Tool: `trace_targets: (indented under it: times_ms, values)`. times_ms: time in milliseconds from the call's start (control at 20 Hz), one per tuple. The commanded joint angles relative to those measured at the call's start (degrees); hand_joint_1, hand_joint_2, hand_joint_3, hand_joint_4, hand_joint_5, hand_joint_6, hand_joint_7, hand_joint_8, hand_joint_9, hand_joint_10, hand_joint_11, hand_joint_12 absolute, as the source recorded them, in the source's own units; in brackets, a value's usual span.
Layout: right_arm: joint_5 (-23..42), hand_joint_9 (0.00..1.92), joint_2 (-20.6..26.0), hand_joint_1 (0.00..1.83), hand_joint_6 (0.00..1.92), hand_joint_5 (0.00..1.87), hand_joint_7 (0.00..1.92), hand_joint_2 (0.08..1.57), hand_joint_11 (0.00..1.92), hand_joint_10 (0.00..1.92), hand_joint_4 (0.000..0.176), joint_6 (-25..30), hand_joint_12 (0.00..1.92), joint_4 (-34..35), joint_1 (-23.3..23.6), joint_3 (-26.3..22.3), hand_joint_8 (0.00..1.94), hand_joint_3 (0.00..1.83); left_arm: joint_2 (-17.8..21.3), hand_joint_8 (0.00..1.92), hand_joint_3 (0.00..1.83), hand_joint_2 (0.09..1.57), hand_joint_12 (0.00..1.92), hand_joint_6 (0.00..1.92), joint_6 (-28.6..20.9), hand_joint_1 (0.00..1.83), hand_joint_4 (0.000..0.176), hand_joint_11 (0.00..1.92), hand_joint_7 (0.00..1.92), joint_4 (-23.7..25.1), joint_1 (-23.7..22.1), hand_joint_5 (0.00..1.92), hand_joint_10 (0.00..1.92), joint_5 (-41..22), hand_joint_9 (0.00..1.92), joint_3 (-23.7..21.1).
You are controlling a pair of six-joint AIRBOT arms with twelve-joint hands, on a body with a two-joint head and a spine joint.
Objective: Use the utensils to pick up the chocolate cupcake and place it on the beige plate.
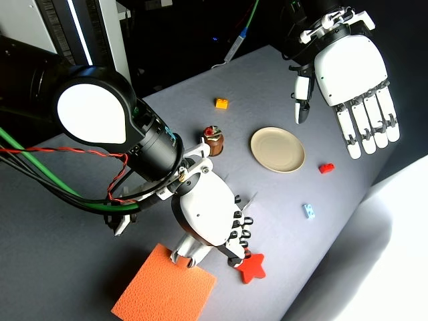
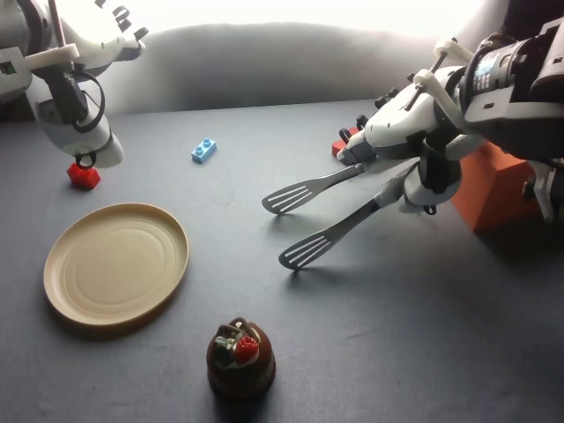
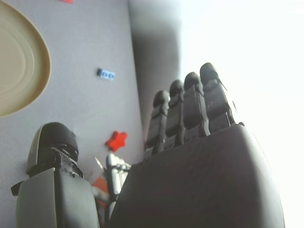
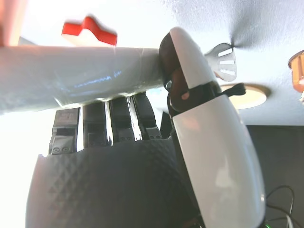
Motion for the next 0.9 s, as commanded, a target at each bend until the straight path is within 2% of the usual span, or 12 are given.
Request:
trace_targets:
  times_ms: [0, 50, 100, 150, 200, 250, 300, 550, 600, 700, 850]
  values:
    - [1.14, 0.34, 0.51, 1.02, 0.02, 0.27, 0.33, 1.32, 0.00, 0.03, 0.000, -0.67, 0.92, -1.11, -0.48, 0.21, 0.02, 0.00, 0.29, 0.00, 0.00, 1.05, 0.13, 0.00, 0.55, 0.48, 0.000, 0.00, 0.09, 3.78, -0.75, 0.11, 0.00, -1.39, 0.06, 0.21]
    - [1.57, 0.34, 0.55, 1.02, 0.02, 0.27, 0.33, 1.34, 0.00, 0.03, 0.000, -0.88, 0.92, -1.11, -0.65, 0.22, 0.01, 0.01, 0.29, 0.00, 0.00, 1.06, 0.09, 0.00, 0.55, 0.47, 0.000, 0.00, 0.08, 3.78, -0.75, 0.10, 0.00, -1.38, 0.06, 0.24]
    - [1.89, 0.28, 0.61, 0.96, 0.00, 0.21, 0.26, 1.25, 0.00, 0.01, 0.000, -1.03, 0.80, -1.11, -0.73, 0.21, 0.00, 0.00, 0.29, 0.00, 0.00, 1.06, 0.08, 0.00, 0.55, 0.46, 0.000, 0.00, 0.07, 3.78, -0.75, 0.10, 0.00, -1.38, 0.05, 0.26]
    - [2.16, 0.28, 0.68, 0.96, 0.00, 0.21, 0.26, 1.25, 0.00, 0.01, 0.000, -1.18, 0.80, -1.11, -0.79, 0.21, 0.00, 0.00, 0.28, 0.00, 0.00, 1.06, 0.08, 0.00, 0.56, 0.46, 0.000, 0.00, 0.07, 3.78, -0.74, 0.10, 0.00, -1.38, 0.05, 0.32]
    - [2.27, 0.24, 0.74, 0.86, 0.00, 0.16, 0.21, 1.06, 0.00, 0.00, 0.000, -1.18, 0.65, -1.11, -0.78, 0.21, 0.00, 0.00, 0.24, 0.00, 0.00, 1.06, 0.08, 0.00, 0.56, 0.46, 0.000, 0.00, 0.06, 3.78, -0.74, 0.09, 0.00, -1.38, 0.04, 0.35]
    - [2.27, 0.24, 0.77, 0.86, 0.00, 0.16, 0.21, 1.06, 0.00, 0.00, 0.000, -1.18, 0.65, -1.10, -0.75, 0.20, 0.00, 0.00, 0.24, 0.00, 0.00, 1.06, 0.08, 0.00, 0.56, 0.46, 0.000, 0.00, 0.06, 3.78, -0.74, 0.09, 0.00, -1.38, 0.04, 0.35]
    - [2.22, 0.22, 0.79, 0.78, 0.01, 0.14, 0.20, 0.99, 0.00, 0.01, 0.000, -1.18, 0.64, -1.10, -0.73, 0.19, 0.01, 0.00, 0.26, 0.00, 0.00, 1.05, 0.07, 0.00, 0.56, 0.47, 0.000, 0.00, 0.07, 3.78, -0.74, 0.10, 0.00, -1.37, 0.04, 0.34]
    - [1.84, 0.23, 0.87, 0.71, 0.00, 0.14, 0.21, 0.96, 0.00, 0.01, 0.000, -1.18, 0.68, -1.09, -0.54, 0.17, 0.00, 0.00, 0.28, 0.00, 0.00, 1.06, 0.00, 0.00, 0.56, 0.46, 0.000, 0.00, 0.07, 3.78, -0.71, 0.08, 0.00, -1.37, 0.04, 0.32]
    - [1.81, 0.20, 0.92, 0.72, 0.01, 0.11, 0.17, 0.96, 0.00, 0.01, 0.000, -1.17, 0.60, -1.09, -0.58, 0.17, 0.01, 0.00, 0.28, 0.01, 0.00, 1.06, 0.01, 0.01, 0.56, 0.47, 0.000, 0.02, 0.08, 3.78, -0.71, 0.09, 0.01, -1.37, 0.05, 0.32]
    - [2.12, 0.20, 0.93, 0.72, 0.01, 0.13, 0.18, 0.96, 0.00, 0.01, 0.000, -1.00, 0.62, -1.09, -1.30, 0.25, 0.01, 0.00, 0.25, 0.00, 0.00, 1.05, 0.01, 0.01, 0.56, 0.47, 0.000, 0.02, 0.07, 3.78, -0.71, 0.09, 0.00, -1.37, 0.04, 0.33]
    - [2.43, 0.19, 0.79, 0.74, 0.00, 0.12, 0.16, 0.95, 0.00, 0.00, 0.000, -0.60, 0.55, -1.11, -1.88, 0.27, 0.00, 0.00, 0.25, 0.00, 0.00, 1.06, 0.01, 0.00, 0.56, 0.47, 0.000, 0.01, 0.07, 3.78, -0.71, 0.09, 0.00, -1.37, 0.04, 0.30]
